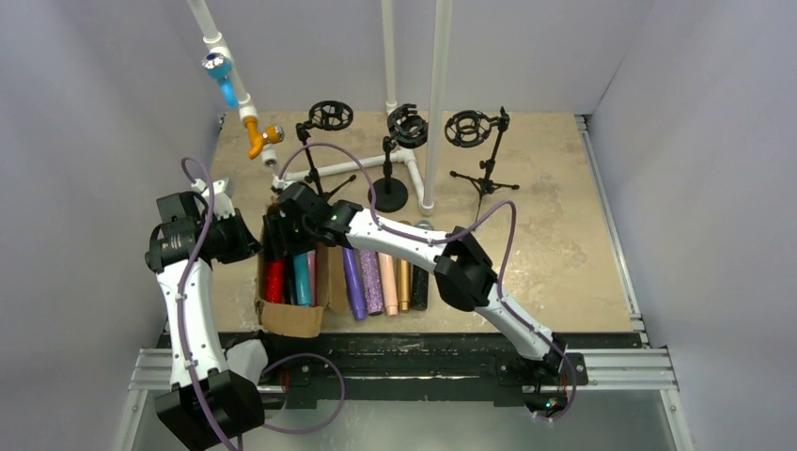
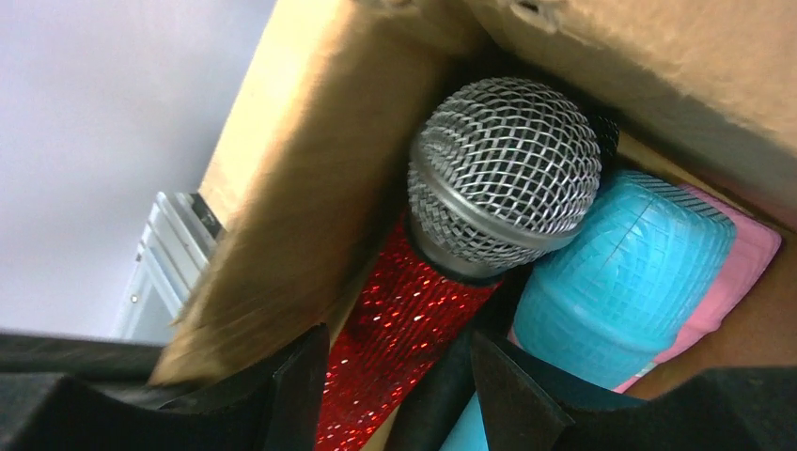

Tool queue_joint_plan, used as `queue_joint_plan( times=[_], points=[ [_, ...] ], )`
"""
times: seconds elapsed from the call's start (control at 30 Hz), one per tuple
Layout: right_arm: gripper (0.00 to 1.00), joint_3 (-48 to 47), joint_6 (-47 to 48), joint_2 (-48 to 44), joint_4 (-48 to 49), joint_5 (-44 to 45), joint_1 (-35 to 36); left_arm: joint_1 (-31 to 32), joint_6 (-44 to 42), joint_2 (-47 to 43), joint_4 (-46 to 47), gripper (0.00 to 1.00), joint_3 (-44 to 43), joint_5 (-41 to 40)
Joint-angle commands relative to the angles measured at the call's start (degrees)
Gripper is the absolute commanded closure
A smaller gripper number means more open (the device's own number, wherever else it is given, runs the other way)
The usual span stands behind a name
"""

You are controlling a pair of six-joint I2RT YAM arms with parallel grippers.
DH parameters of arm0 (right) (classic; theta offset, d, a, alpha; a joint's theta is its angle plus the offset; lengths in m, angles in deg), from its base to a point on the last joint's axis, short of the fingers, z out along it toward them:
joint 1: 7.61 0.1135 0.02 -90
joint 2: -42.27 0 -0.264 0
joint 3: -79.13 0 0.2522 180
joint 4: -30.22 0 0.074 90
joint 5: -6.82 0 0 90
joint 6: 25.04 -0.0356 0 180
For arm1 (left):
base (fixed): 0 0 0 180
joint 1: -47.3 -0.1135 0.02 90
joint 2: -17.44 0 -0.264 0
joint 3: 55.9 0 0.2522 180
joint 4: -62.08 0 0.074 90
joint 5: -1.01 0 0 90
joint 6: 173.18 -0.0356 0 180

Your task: Attach the microphones to the stand

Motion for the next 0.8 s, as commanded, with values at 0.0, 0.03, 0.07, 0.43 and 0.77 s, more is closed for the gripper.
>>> queue_joint_plan(
  times=[0.0,0.03,0.07,0.43,0.77],
  points=[
    [0.40,-2.1,-0.7,1.0,-0.4,-0.9,-0.1,0.4,2.4,-2.0,2.1,1.00,-2.1,5.1],
    [0.40,-2.4,-0.6,1.5,-0.9,-0.7,-0.1,0.4,2.5,-2.0,2.1,1.00,-2.1,5.4],
    [0.40,-2.7,-0.6,2.1,-1.4,-0.6,-0.1,0.4,2.6,-2.0,2.1,1.00,-2.0,5.7],
    [0.46,-2.8,-2.2,4.1,1.0,-1.6,0.0,0.4,1.8,-1.9,1.9,1.00,-2.1,7.9],
    [0.83,4.5,-3.1,-6.2,15.0,-5.8,-0.5,0.4,-1.7,-2.0,1.9,1.00,-1.9,2.5]
  ],
)
